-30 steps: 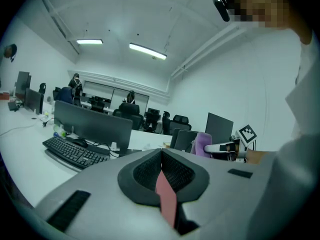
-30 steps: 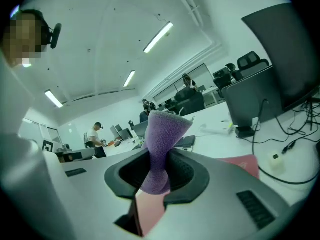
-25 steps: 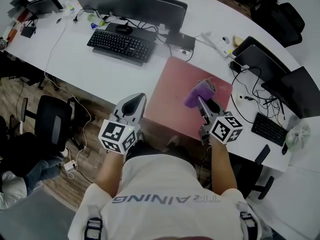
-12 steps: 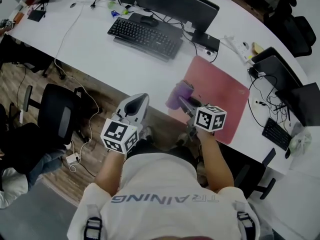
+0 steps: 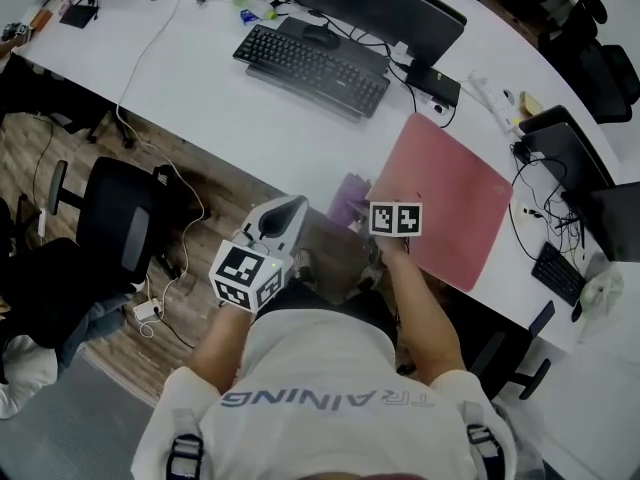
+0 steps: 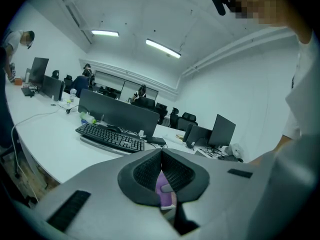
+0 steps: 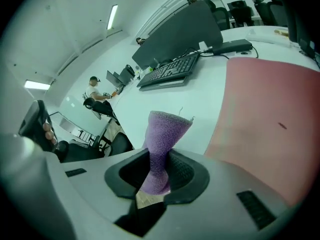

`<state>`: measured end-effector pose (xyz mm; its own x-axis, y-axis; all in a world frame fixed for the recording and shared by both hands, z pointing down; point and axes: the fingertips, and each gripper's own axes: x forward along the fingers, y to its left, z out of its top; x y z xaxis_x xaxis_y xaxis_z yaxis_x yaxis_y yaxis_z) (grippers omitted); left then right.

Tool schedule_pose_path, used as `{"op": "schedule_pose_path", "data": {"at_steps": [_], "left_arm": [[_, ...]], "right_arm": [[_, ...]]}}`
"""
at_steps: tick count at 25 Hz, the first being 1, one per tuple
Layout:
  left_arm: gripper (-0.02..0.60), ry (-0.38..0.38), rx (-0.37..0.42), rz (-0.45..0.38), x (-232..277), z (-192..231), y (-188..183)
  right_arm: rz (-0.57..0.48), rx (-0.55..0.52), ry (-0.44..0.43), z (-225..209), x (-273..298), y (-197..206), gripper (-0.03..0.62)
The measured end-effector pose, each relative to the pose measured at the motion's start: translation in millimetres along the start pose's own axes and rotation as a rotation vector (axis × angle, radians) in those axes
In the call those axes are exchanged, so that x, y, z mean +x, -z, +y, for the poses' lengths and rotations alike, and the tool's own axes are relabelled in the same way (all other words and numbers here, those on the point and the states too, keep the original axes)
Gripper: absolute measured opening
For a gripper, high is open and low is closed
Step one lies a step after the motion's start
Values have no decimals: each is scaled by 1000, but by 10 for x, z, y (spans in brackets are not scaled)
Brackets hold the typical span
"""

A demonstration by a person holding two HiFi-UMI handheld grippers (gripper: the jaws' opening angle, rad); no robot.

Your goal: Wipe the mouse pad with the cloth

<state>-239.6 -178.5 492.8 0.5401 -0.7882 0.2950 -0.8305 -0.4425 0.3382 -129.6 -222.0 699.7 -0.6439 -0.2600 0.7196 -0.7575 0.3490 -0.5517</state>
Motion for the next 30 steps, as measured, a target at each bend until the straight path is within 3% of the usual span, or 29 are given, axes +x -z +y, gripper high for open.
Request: {"op": "schedule_pose_path", "data": {"at_steps": [6,13,21,30], "left_arm": [[31,-4,-2,22,84,-8,72],[31,-22,17,38,255,-255,100],[31,-32,22,47,513,-786,174],[31,9,35,45,893,-1501,237]], "right_arm": [[50,-8,21,-187,140,90,109],[47,54,-6,-495,-66,203,109],[53,100,-48,-932,-494,405,109],[32,151,-13,-1577,-1202,737,109]]}}
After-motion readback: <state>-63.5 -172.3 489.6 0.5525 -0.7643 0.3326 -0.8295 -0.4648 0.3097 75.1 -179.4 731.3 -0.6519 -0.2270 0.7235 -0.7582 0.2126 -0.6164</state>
